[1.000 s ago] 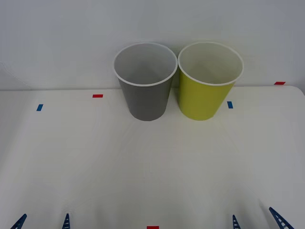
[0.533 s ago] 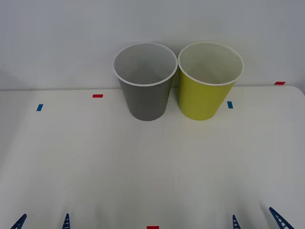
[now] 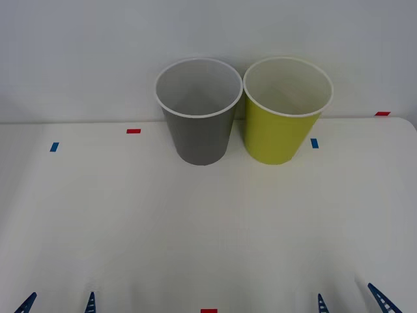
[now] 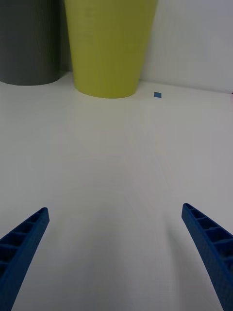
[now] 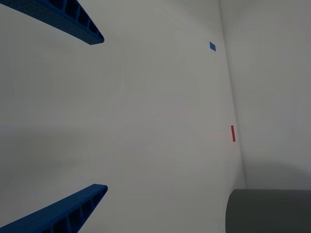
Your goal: Put cans in the gray bin and PET bottles in the light green bin.
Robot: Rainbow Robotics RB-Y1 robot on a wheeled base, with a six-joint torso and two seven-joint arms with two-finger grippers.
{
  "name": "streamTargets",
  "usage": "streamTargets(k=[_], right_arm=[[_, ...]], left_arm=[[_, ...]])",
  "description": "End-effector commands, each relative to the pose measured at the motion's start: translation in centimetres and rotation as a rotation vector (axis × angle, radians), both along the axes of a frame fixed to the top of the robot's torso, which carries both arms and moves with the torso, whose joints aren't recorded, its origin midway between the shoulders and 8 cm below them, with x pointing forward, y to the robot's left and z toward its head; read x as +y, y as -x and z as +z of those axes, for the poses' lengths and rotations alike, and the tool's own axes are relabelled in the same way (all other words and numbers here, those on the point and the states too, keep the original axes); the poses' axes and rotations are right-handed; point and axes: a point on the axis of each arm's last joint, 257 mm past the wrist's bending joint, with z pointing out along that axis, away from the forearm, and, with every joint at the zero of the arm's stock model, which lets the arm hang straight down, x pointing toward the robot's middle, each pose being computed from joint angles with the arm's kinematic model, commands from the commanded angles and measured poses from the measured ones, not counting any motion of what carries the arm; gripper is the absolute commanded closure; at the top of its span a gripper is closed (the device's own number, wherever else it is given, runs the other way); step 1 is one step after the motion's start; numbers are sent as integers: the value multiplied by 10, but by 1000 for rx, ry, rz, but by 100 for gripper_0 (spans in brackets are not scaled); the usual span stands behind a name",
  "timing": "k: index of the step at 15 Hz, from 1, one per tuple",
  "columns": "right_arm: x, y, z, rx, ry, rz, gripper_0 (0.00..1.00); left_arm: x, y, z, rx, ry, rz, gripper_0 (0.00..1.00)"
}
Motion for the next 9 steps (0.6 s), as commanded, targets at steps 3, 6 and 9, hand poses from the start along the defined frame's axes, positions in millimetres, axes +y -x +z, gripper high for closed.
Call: streamTargets(k=[3,6,9], right_arm=[[0,0,0,0,0,0,5],[0,0,0,0,0,0,6],[0,0,0,0,0,0,5]], left_arm=[[0,0,0,0,0,0,0],[0,0,0,0,0,0,0],[0,0,0,0,0,0,0]])
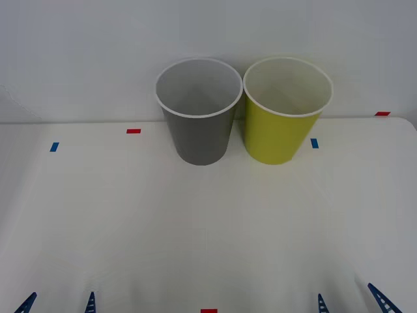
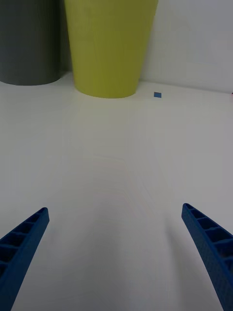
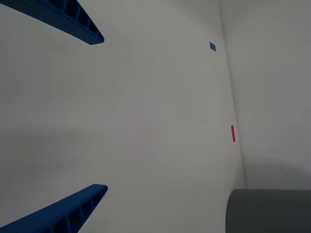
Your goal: Put cans in the gray bin and PET bottles in the light green bin.
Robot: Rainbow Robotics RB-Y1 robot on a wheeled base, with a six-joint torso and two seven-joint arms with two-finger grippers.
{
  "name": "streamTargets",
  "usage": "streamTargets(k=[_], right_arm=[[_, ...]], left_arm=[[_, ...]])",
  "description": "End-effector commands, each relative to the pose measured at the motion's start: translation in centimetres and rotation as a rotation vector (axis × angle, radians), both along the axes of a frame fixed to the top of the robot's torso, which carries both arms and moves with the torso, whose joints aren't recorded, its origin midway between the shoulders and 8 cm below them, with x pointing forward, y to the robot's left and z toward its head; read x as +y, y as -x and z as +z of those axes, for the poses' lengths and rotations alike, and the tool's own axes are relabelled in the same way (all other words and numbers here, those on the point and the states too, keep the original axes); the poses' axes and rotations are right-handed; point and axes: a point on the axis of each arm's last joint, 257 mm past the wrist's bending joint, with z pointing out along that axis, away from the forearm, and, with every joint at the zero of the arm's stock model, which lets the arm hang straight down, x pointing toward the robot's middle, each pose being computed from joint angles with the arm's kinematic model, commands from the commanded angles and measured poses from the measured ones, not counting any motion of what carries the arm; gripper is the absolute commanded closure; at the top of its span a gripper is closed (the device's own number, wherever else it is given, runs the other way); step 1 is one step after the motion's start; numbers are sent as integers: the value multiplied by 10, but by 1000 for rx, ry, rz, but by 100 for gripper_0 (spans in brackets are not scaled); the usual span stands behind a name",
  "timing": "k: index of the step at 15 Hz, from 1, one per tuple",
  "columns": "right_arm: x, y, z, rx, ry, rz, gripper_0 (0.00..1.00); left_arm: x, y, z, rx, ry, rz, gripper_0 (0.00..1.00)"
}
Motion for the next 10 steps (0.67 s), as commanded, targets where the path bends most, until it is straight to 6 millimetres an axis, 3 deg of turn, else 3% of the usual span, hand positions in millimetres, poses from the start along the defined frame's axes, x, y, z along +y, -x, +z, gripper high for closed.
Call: streamTargets(k=[1,10], right_arm=[[0,0,0,0,0,0,5],[0,0,0,0,0,0,6]], left_arm=[[0,0,0,0,0,0,0],[0,0,0,0,0,0,0]])
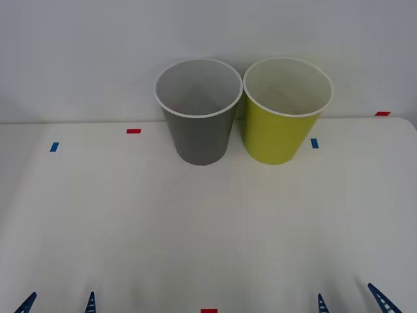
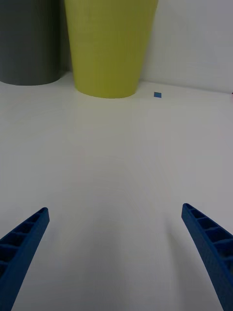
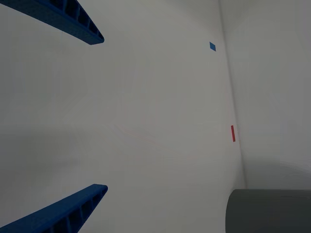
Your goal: Put cans in the gray bin and PET bottles in the light green bin.
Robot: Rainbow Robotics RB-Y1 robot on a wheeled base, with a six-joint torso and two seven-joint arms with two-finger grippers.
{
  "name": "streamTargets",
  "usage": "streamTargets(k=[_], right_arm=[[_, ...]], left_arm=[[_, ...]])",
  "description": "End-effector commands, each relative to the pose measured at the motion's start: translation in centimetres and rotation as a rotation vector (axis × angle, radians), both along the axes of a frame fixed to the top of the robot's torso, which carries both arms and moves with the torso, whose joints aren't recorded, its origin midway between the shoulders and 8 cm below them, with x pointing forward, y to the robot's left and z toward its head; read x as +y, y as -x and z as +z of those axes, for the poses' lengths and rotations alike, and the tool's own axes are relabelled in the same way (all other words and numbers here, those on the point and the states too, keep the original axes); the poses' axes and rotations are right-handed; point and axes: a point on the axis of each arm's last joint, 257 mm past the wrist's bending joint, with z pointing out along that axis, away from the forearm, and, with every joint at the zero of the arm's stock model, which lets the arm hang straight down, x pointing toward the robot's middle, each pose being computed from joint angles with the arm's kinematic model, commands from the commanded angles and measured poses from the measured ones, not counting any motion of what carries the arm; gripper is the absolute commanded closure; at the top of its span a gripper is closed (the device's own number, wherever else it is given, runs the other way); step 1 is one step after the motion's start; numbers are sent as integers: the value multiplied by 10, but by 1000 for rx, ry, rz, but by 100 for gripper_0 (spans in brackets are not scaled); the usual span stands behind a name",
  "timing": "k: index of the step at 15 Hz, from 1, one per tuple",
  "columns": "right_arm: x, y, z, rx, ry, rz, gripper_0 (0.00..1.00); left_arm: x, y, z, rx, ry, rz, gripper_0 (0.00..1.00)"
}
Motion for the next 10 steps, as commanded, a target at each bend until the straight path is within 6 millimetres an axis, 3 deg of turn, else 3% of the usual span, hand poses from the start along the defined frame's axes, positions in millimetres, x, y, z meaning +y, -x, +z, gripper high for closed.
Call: streamTargets(k=[1,10], right_arm=[[0,0,0,0,0,0,5],[0,0,0,0,0,0,5]], left_arm=[[0,0,0,0,0,0,0],[0,0,0,0,0,0,0]])
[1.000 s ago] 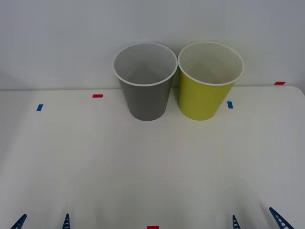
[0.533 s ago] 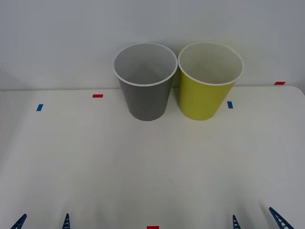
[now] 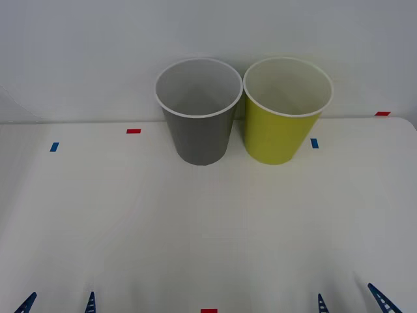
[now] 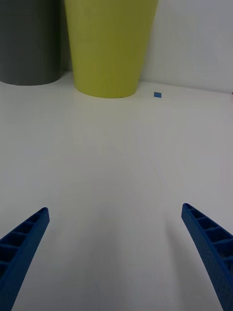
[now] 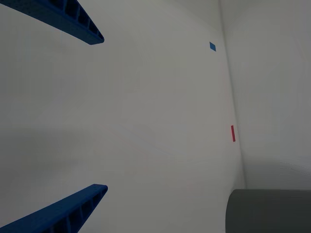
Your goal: Put cans in the gray bin and PET bottles in the light green bin.
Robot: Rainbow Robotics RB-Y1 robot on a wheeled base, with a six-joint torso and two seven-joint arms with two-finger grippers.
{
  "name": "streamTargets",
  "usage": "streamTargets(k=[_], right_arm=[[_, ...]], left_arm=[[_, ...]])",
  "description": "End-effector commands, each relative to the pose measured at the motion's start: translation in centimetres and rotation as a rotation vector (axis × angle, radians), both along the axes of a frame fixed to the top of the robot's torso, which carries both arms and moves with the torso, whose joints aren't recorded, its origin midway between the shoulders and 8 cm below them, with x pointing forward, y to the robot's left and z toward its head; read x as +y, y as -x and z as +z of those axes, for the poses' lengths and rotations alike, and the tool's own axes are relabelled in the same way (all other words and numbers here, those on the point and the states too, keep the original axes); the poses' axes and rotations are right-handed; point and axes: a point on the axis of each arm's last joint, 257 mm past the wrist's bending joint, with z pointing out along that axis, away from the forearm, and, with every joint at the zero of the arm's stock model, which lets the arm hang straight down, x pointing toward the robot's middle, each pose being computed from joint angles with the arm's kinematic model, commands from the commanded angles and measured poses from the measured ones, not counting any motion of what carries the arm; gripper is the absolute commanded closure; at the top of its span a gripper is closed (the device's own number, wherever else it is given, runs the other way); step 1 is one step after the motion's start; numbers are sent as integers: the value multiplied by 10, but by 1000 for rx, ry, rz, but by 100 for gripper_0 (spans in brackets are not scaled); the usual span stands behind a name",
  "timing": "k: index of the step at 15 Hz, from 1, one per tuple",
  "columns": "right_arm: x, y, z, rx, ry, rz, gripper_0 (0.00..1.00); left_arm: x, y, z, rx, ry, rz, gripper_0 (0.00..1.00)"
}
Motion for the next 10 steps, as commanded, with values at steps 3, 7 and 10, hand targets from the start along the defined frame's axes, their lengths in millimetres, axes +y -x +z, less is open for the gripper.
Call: streamTargets(k=[3,7,10], right_arm=[[0,0,0,0,0,0,5],[0,0,0,0,0,0,5],[0,0,0,0,0,0,5]], left_arm=[[0,0,0,0,0,0,0],[0,0,0,0,0,0,0],[0,0,0,0,0,0,0]])
